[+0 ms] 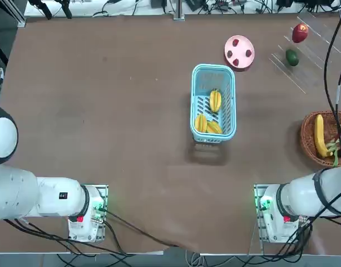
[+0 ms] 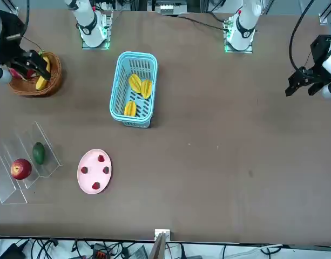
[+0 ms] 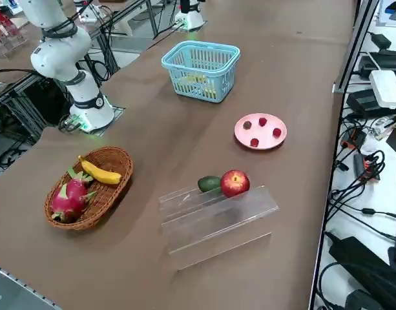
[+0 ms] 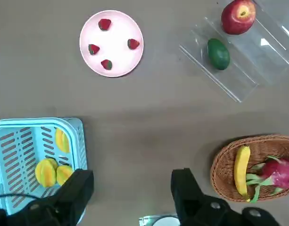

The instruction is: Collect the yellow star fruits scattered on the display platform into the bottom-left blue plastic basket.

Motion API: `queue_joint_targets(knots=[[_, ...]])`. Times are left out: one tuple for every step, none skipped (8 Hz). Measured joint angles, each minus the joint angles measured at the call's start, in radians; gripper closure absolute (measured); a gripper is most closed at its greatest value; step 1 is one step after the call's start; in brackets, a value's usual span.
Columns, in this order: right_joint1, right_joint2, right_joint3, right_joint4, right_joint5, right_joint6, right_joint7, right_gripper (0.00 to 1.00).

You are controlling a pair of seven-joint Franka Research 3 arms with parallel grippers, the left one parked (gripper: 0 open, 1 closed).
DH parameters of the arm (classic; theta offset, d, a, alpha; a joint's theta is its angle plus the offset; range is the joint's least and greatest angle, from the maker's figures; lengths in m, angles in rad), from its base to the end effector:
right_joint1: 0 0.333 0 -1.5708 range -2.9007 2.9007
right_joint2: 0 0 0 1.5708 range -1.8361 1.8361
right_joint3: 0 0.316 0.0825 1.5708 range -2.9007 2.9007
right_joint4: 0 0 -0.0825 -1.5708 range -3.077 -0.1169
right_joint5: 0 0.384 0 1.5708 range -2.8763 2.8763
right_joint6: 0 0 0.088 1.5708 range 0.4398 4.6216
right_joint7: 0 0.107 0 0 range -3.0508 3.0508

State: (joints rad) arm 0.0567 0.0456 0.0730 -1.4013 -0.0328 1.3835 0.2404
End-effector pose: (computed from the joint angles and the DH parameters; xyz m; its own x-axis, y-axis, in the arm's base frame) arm 0.5447 0.0659 0.6620 0.9917 -0.1165 -0.0544 -0.1142 -0.9925 0.0434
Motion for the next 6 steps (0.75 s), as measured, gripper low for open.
queue_joint_targets(knots=[[0.002, 0.001, -0.004, 0.000, 0.000, -0.001, -0.030, 0.00], [0.010, 0.004, -0.014, 0.000, 0.000, -0.001, -0.060, 0.00], [0.023, 0.011, -0.027, 0.000, 0.000, -0.001, -0.069, 0.00], [0.031, 0.017, -0.038, 0.000, 0.000, -0.001, -0.073, 0.00], [0.034, 0.020, -0.043, 0.000, 0.000, -0.001, -0.076, 0.00], [0.033, 0.020, -0.048, 0.000, 0.000, -0.001, -0.080, 0.00]])
